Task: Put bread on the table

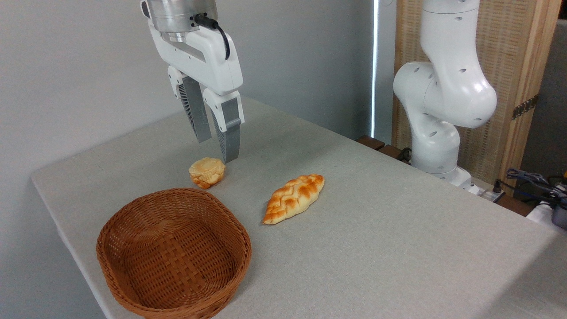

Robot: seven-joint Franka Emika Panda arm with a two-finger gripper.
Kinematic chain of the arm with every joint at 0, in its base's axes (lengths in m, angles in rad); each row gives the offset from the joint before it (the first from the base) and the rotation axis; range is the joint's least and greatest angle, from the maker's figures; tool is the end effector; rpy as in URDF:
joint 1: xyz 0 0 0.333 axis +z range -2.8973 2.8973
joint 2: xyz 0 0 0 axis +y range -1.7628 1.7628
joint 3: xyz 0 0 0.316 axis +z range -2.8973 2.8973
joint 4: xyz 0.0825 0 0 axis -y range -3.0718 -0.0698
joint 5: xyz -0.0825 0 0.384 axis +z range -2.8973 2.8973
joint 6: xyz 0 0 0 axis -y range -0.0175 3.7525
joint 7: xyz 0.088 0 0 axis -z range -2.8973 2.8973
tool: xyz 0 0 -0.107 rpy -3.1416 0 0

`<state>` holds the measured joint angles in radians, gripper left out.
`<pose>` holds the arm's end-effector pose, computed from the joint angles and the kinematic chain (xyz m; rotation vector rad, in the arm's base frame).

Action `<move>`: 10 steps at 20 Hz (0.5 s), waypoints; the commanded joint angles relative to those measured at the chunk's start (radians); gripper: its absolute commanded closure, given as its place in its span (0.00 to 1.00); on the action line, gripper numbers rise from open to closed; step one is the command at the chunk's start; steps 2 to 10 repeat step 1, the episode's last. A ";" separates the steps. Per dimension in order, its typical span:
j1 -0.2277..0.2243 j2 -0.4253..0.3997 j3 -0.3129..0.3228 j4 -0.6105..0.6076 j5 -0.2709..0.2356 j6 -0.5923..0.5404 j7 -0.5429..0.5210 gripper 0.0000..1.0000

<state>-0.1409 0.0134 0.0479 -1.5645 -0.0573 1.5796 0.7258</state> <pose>0.5565 -0.0582 0.6210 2.8332 -1.2286 0.0297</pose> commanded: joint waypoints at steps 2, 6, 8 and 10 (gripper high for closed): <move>0.007 -0.004 -0.002 0.012 -0.021 -0.026 0.009 0.00; 0.007 -0.004 -0.002 0.012 -0.021 -0.026 0.009 0.00; 0.007 -0.004 -0.002 0.012 -0.021 -0.026 0.009 0.00; 0.007 -0.004 -0.002 0.012 -0.021 -0.026 0.009 0.00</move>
